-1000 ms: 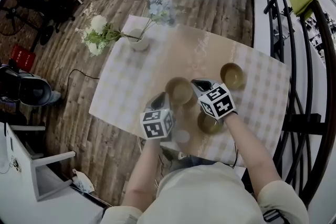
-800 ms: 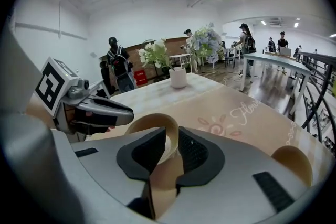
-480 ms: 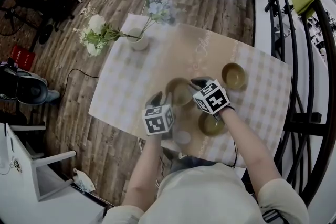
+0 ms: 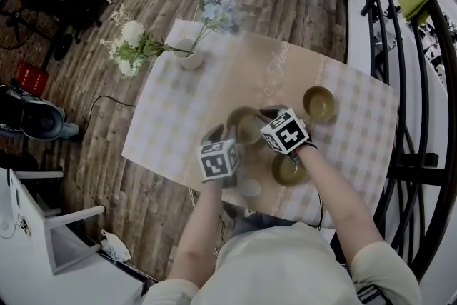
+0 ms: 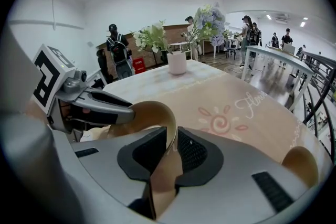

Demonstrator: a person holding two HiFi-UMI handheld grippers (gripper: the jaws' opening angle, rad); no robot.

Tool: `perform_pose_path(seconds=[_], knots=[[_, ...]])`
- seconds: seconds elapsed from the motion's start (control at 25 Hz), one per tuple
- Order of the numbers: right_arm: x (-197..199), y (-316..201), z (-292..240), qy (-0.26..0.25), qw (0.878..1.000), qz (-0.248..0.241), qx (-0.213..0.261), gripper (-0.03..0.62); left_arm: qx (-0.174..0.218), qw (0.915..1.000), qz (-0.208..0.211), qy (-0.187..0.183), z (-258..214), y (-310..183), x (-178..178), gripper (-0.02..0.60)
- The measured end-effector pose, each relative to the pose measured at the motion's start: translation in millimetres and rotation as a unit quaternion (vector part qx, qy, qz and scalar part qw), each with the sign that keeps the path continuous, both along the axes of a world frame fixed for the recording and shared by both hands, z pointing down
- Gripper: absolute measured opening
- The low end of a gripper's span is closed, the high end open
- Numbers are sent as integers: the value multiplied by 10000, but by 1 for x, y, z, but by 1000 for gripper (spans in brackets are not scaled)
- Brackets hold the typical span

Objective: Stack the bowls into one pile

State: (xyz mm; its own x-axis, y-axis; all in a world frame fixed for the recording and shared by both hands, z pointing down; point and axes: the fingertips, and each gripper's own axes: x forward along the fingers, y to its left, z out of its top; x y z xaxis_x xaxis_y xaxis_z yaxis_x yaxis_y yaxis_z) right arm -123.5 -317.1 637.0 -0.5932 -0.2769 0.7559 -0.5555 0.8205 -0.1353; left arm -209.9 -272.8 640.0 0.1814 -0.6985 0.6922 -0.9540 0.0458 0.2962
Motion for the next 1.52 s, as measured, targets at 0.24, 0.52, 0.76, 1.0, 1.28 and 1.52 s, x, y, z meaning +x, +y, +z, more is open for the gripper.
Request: perform_pose_path(seconds=[0.24,0.52,0.76,1.0,1.28,1.52], knots=[[-5,1,-9,-113,9999,-16,54,38,-34,9999,62,-94,2,2,4,55],[-12,3,-27,-179,9995,-67,253,26,126,9999,-71,-4,-10,10,2,52],[-13,12,-51,-232,9984,-46,511,23,445,9989,-90,86,-36,19,1,49],[-9,33,-72,-236,9972,23,707,23,622,9981,-4,10,-52,38,3,48],[3,61,-89,-245,9954,191,909,23,837,9963,181,16,-73,63,14,48],[9,86,-100,-269,9936,358,1037,23,951,9949,332,-10,-83,85,19,46]])
